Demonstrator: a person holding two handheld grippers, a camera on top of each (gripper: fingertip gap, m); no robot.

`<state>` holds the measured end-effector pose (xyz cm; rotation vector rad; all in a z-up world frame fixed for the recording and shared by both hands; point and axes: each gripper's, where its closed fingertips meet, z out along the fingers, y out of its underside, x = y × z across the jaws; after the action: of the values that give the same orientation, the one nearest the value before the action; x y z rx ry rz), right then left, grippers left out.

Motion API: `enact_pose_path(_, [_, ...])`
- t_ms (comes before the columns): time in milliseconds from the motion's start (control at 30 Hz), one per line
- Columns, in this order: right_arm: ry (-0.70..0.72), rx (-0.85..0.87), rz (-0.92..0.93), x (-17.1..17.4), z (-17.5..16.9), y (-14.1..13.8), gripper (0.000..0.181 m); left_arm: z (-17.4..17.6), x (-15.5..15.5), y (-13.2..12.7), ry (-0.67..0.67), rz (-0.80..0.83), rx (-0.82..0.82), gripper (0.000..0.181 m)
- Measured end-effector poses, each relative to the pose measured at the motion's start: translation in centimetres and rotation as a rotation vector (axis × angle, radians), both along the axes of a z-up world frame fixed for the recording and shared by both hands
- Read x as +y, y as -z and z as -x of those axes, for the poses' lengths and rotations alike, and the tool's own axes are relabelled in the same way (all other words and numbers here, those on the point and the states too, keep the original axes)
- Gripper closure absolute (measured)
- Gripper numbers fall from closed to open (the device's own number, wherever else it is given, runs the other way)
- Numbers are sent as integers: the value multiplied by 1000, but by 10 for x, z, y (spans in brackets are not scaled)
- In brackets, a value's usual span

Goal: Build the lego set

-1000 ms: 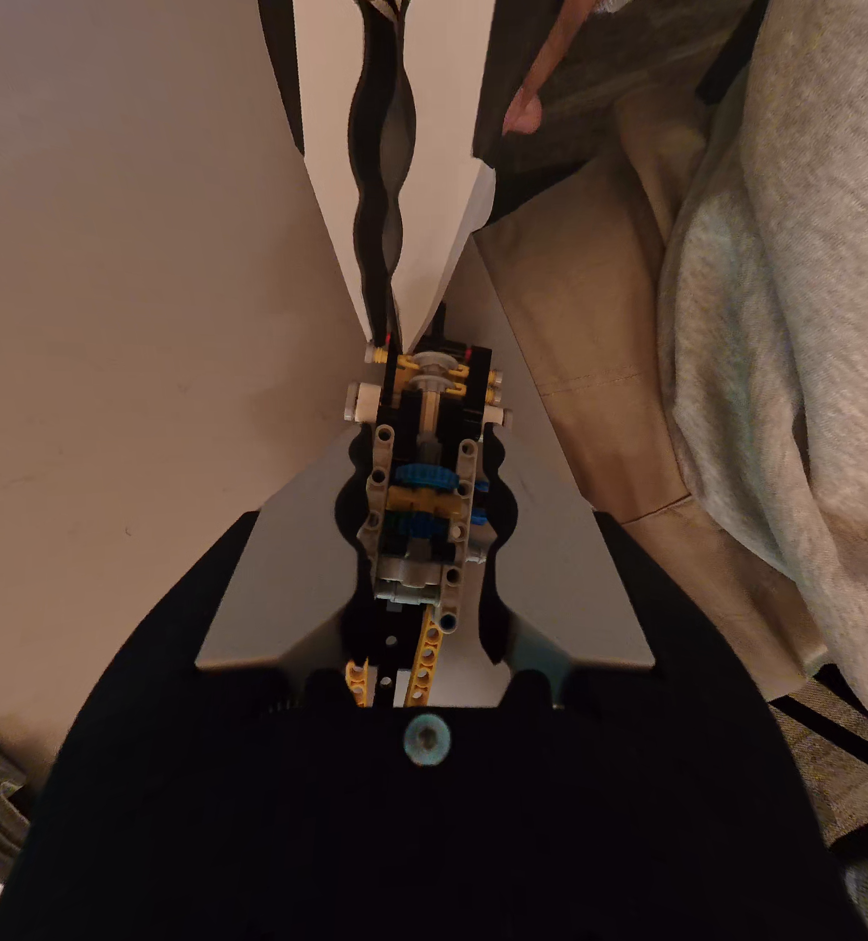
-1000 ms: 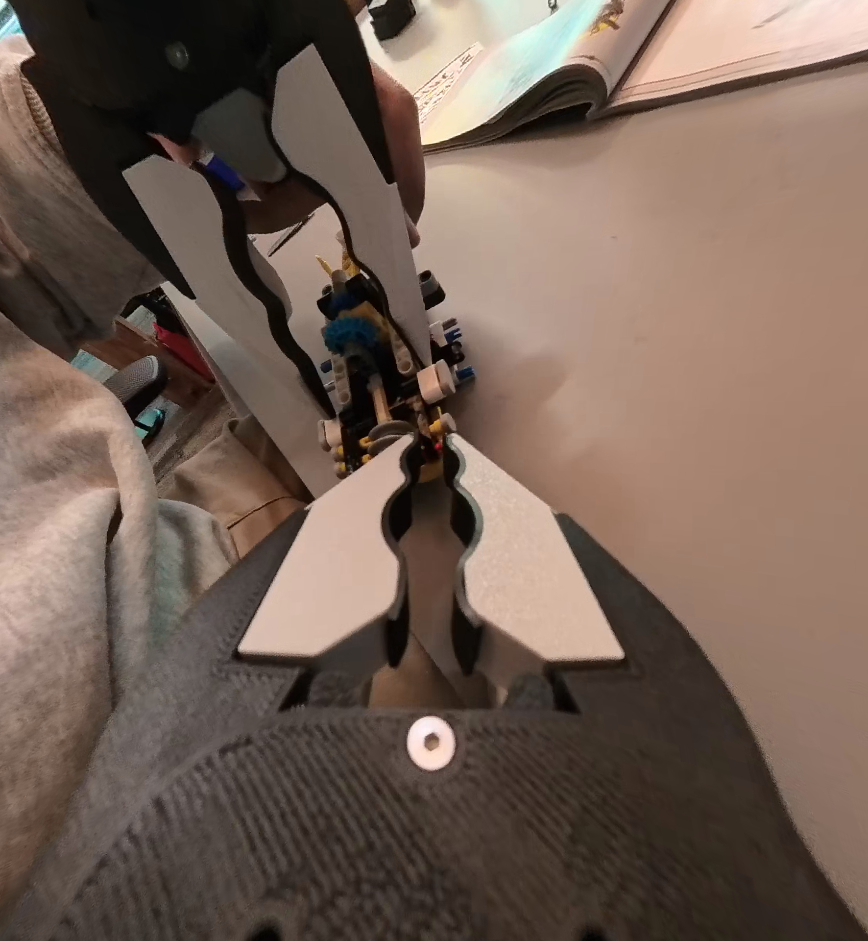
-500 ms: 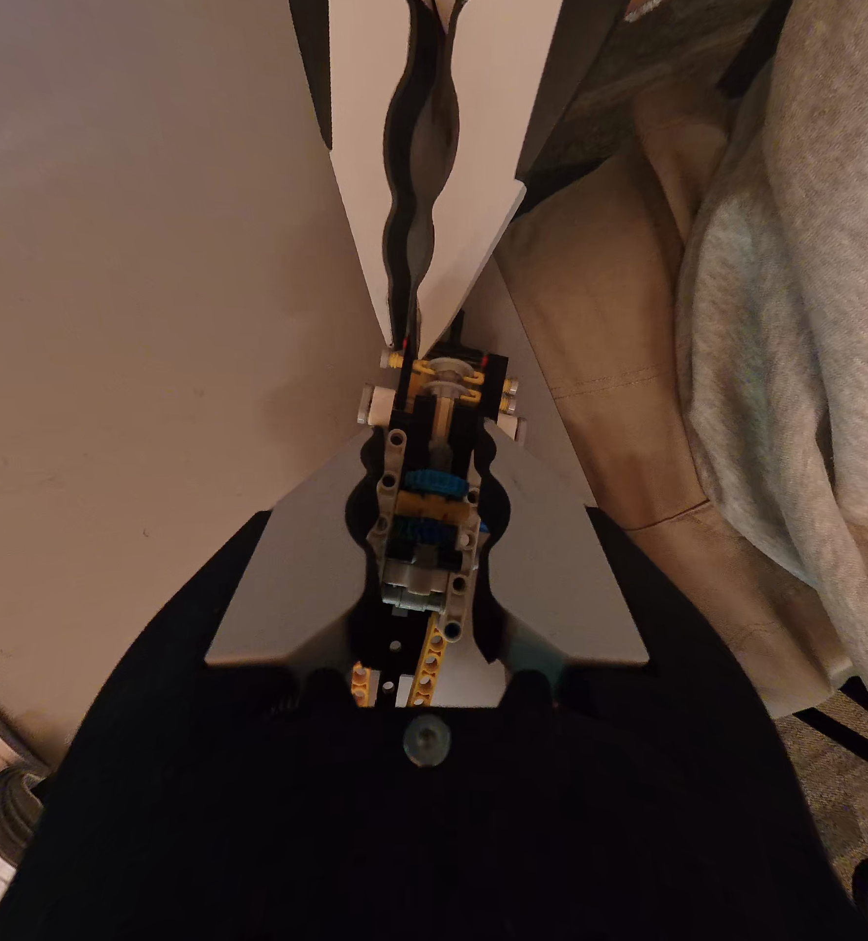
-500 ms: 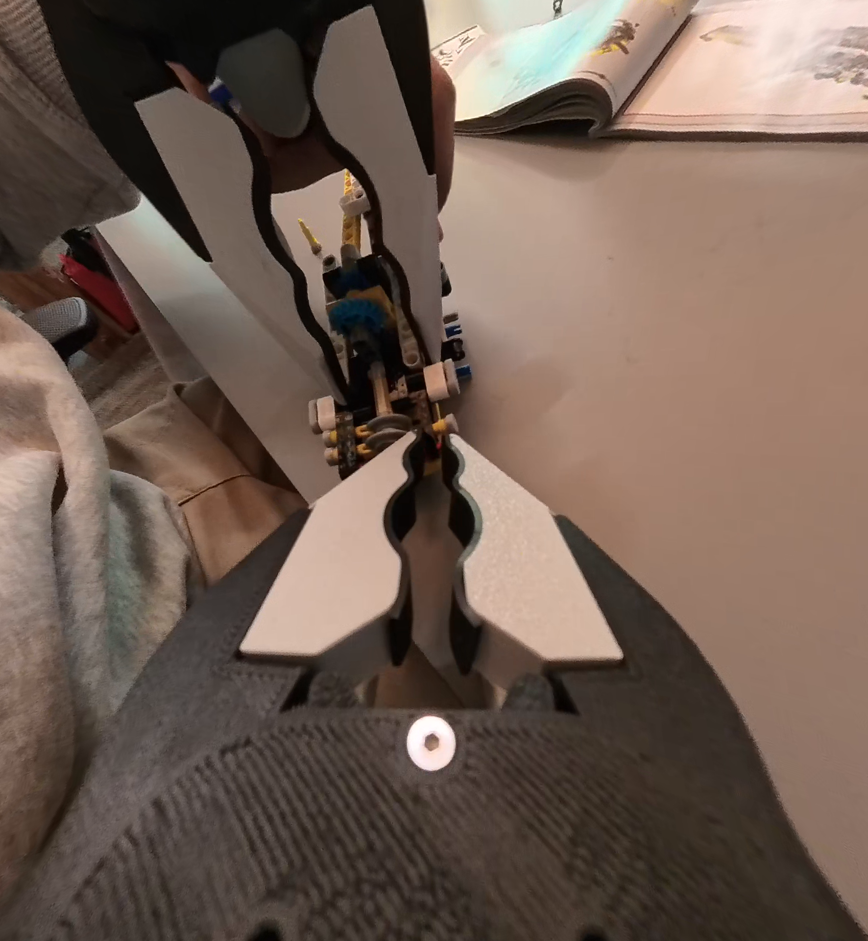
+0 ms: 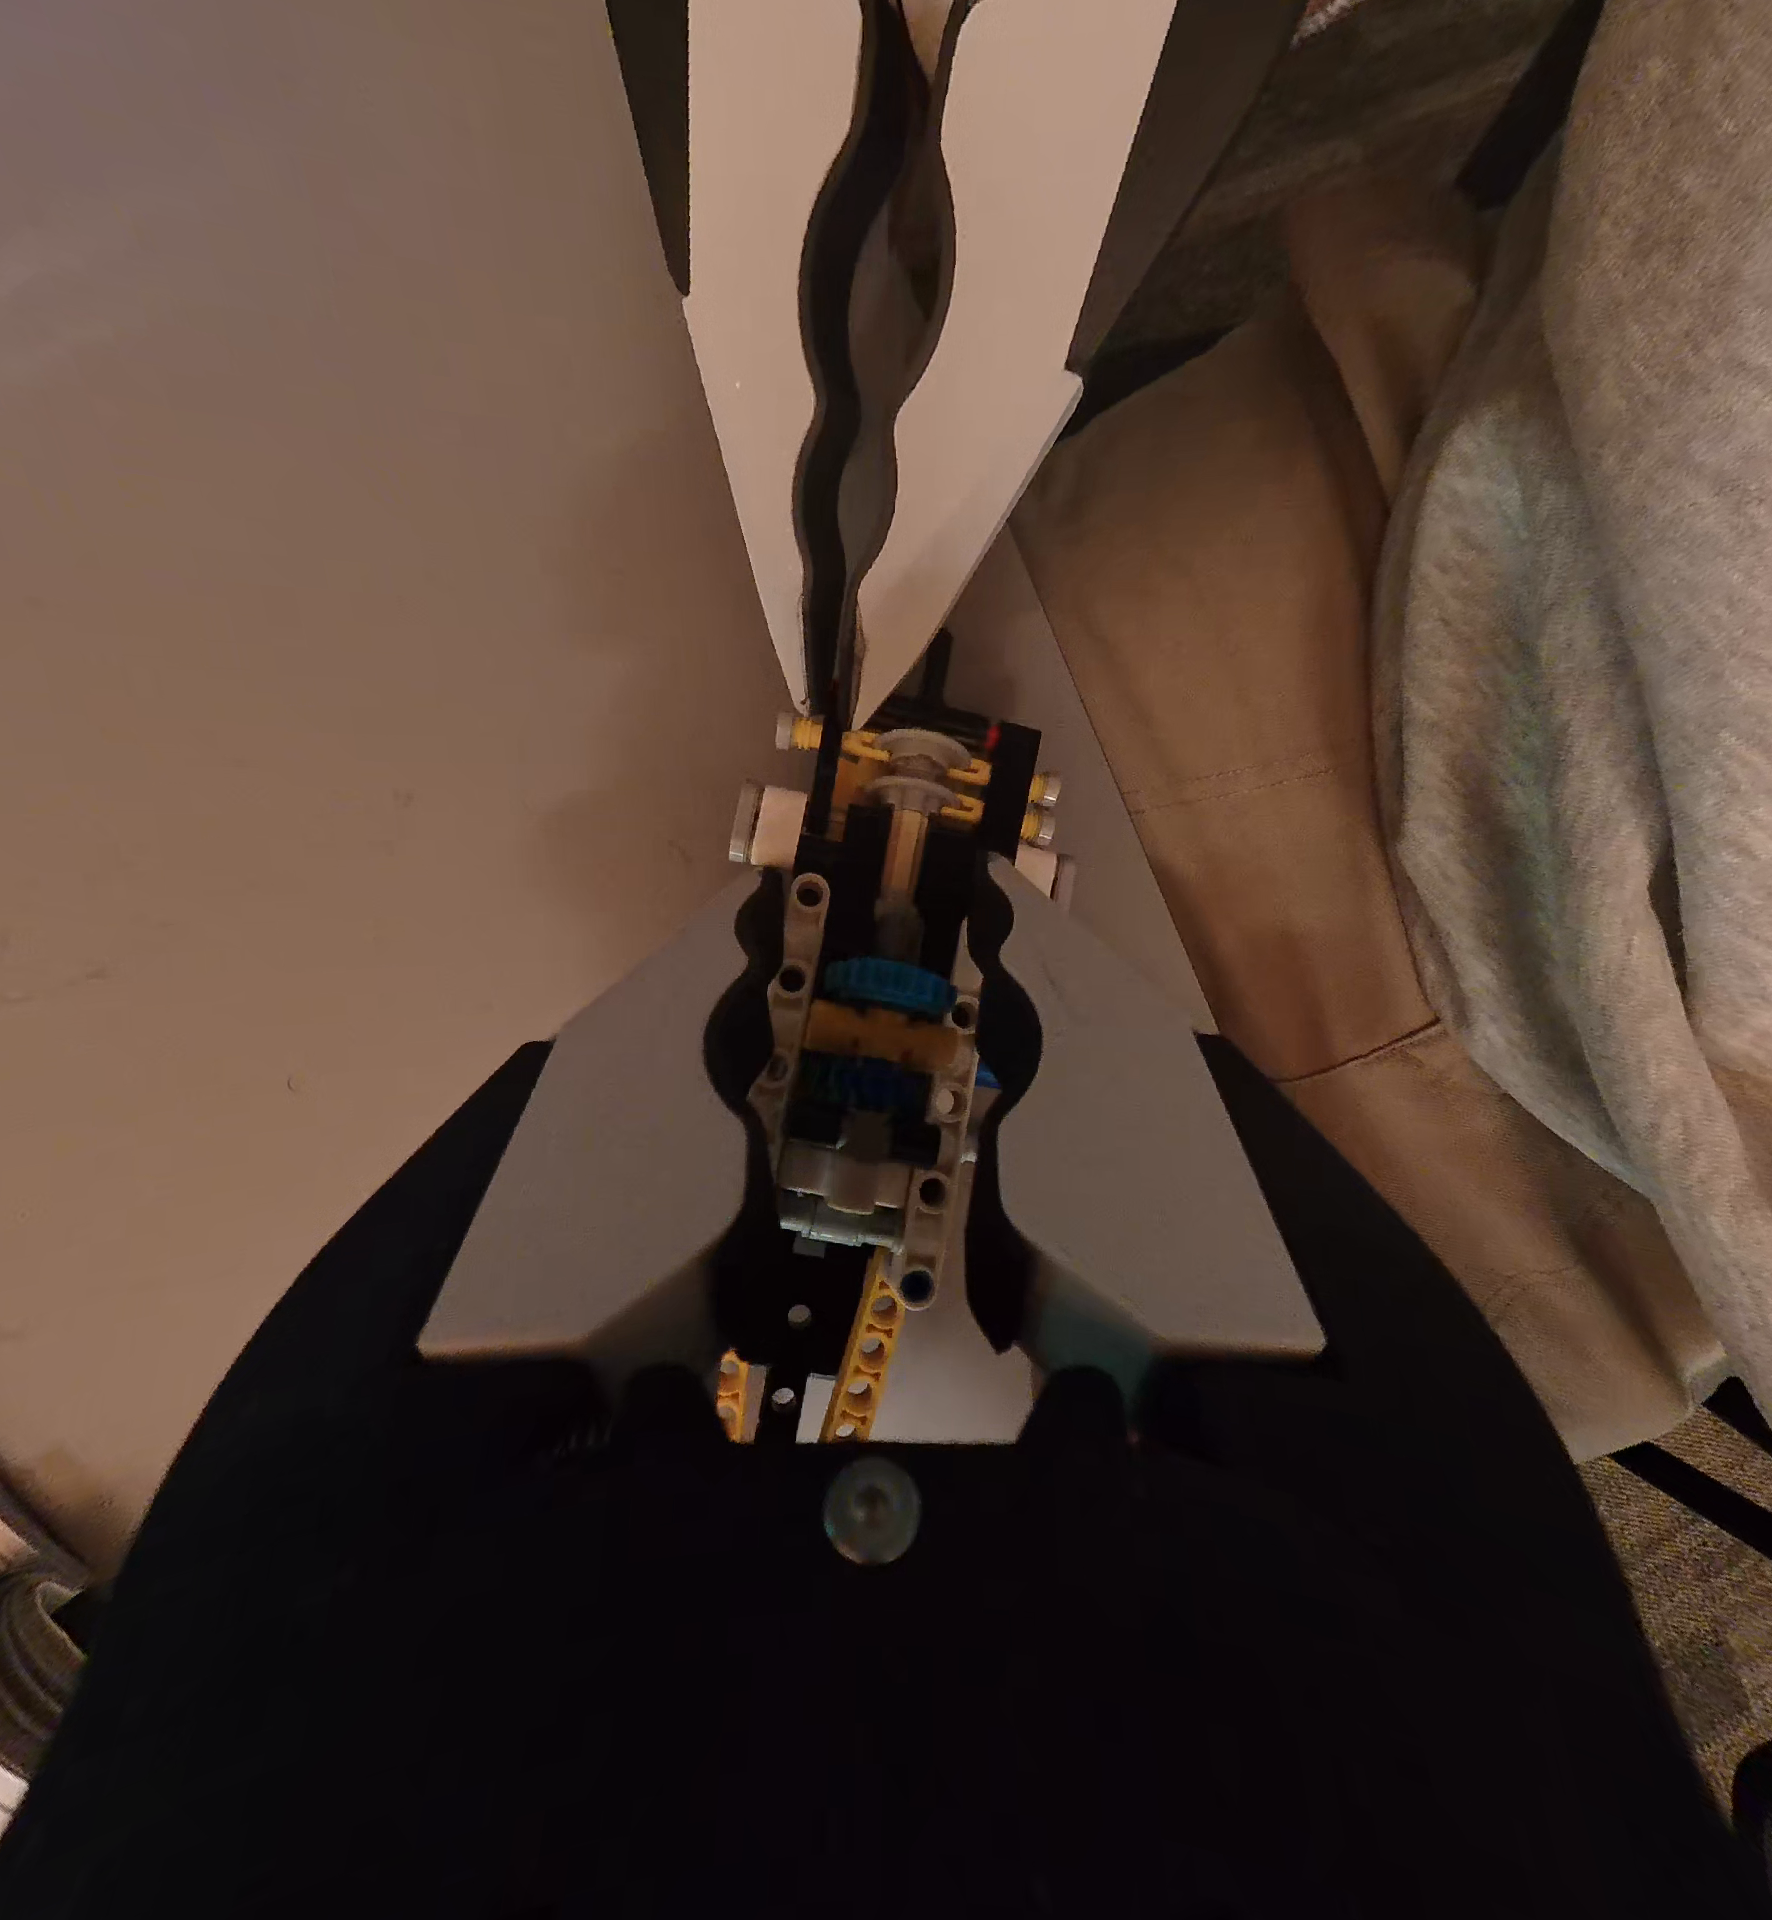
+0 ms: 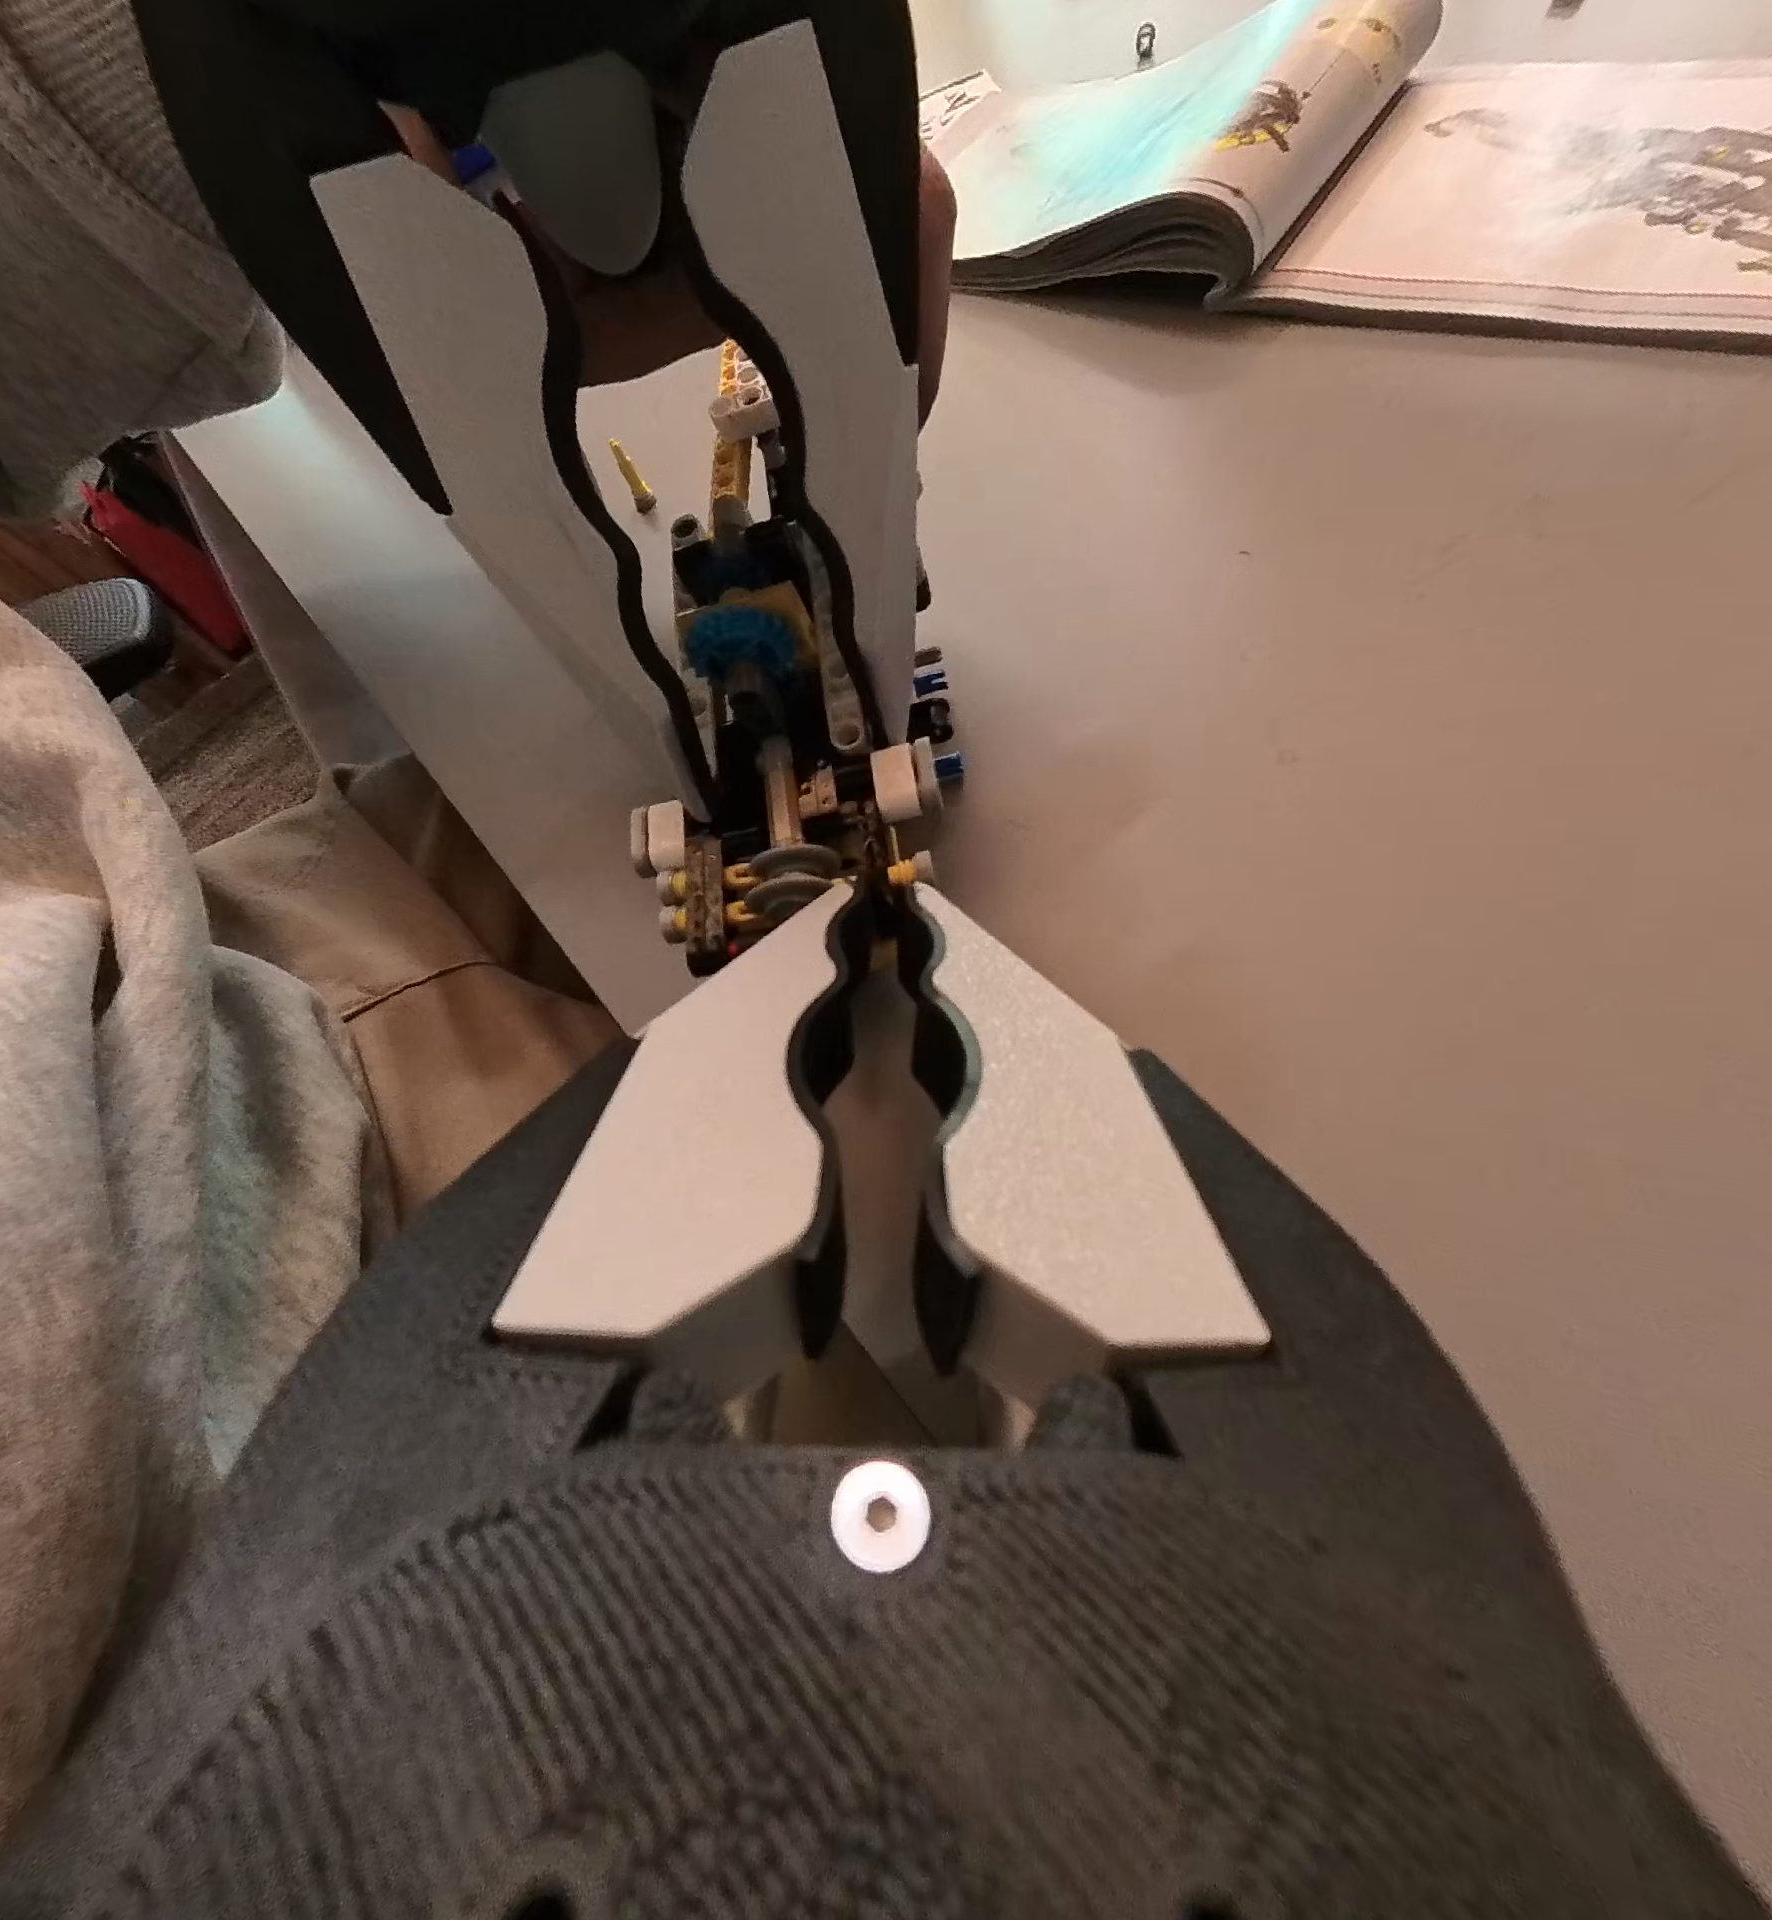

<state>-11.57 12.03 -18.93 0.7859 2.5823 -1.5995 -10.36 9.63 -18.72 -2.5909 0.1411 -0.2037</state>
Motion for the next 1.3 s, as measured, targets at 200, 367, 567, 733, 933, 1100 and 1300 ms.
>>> enact_pose_path(200, [-10,-27,78,4,1,-7,165,1,0,0,-2,-6,-4,146])
enact_pose_path(367, [5,-19,219,11,6,-26,153,1,0,0,-3,-7,-2,145])
enact_pose_path(567, [-36,23,125,-2,-1,-11,138,2,0,0,-3,-9,1,145])
enact_pose_path(733, [23,24,109,-5,10,-11,141,2,0,1,-4,-10,3,145])
enact_pose_path(933, [66,-31,100,-8,17,-7,156,2,1,1,-4,-9,4,145])
enact_pose_path(1100, [33,-41,86,-10,15,-4,156,2,1,1,-5,-9,8,145])
enact_pose_path(1300, [-87,15,-26,-9,14,0,157,2,2,2,11,-8,13,145])
